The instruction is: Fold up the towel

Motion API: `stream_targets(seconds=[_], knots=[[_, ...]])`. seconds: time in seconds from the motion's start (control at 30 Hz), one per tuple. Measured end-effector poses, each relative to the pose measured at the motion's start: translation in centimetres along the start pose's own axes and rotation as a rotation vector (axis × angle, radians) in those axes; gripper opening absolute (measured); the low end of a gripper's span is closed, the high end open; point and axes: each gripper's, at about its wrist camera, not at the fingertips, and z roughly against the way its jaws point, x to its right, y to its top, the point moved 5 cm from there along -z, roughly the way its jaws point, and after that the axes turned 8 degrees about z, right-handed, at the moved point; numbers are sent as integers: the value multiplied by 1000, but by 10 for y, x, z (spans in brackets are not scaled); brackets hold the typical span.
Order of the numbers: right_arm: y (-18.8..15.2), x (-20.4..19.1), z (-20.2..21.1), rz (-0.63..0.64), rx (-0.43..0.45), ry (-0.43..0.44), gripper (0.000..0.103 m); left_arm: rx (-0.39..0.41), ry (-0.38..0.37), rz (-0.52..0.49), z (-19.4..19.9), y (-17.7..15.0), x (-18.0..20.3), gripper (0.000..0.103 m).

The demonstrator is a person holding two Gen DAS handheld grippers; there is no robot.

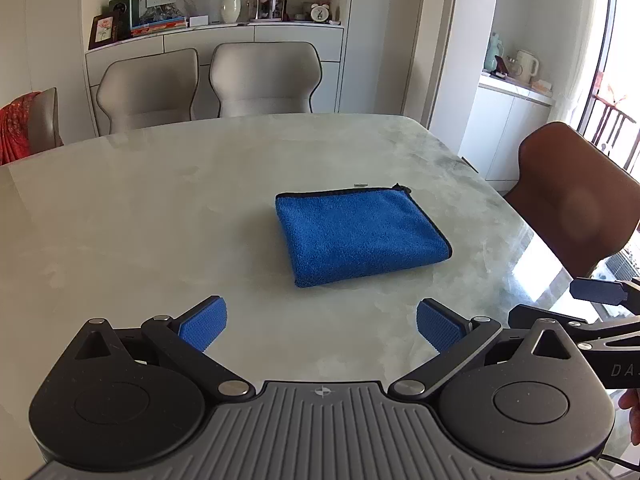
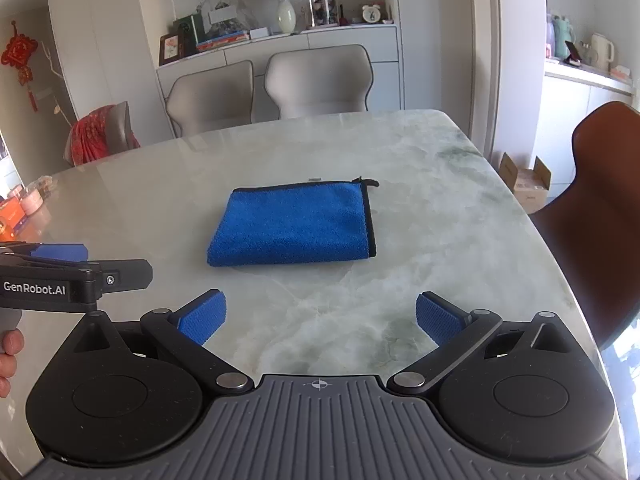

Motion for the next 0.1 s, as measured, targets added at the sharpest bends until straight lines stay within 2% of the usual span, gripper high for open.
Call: stream_targets(seconds=[0.1], knots=[[0, 1, -2, -10, 1, 9, 102, 16, -16, -11, 1, 3, 3, 103]])
